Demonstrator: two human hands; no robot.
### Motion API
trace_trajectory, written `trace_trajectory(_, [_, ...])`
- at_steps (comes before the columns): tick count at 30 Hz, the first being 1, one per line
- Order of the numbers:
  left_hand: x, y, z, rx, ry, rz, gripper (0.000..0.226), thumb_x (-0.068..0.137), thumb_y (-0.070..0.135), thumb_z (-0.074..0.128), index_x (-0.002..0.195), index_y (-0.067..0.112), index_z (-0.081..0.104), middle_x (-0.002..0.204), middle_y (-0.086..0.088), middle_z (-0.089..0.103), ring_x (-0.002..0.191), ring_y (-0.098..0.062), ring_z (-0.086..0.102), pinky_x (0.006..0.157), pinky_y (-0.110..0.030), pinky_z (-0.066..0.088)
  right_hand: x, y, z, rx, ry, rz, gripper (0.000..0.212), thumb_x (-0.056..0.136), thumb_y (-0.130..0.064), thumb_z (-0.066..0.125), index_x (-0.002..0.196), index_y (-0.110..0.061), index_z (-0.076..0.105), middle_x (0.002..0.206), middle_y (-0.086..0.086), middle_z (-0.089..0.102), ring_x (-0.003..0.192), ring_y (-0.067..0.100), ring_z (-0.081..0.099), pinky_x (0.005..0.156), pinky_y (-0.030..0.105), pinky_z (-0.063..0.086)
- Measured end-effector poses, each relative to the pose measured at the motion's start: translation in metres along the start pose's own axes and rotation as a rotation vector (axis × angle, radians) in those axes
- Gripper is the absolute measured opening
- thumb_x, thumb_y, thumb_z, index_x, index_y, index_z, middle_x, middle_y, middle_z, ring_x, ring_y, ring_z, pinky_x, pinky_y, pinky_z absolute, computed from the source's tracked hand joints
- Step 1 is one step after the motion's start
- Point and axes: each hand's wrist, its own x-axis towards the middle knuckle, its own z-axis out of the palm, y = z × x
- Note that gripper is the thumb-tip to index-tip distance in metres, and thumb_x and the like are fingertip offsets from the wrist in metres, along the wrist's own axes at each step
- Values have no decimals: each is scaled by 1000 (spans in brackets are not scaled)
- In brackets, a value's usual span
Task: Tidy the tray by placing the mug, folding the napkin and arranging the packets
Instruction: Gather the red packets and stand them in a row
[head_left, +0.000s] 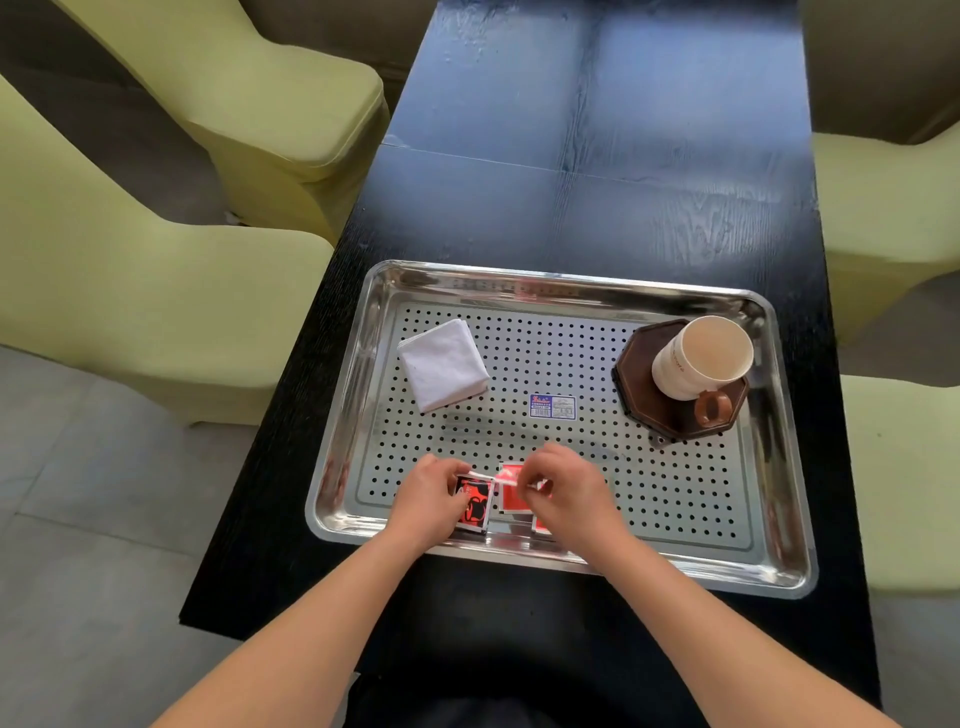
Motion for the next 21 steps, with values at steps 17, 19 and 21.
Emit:
trace_trajectory(17, [-1,3,2,-16,-3,-45,37,91,18,66,127,23,64,108,3,52,94,-11,56,74,-19,44,30,15,16,-421,-177,107,33,91,-11,64,121,-24,62,111,-3,53,110,20,48,87,38,51])
trace_trajectory(19, [-1,3,3,-9,-11,-46,37,90,17,65,127,23,64,109,2,52,96,-13,56,81,-25,48,34,15,13,-362,-173,158,26,92,-12,65,115,-24,68,111,-2,60,113,22,50,92,39,50])
trace_trajectory(21, [0,2,3,-7,-15,-50,37,90,17,64,127,23,65,110,1,52,98,-14,57,88,-30,52,35,19,10,-310,-158,207,19,93,-10,63,103,-21,76,108,0,65,112,23,56,94,40,51])
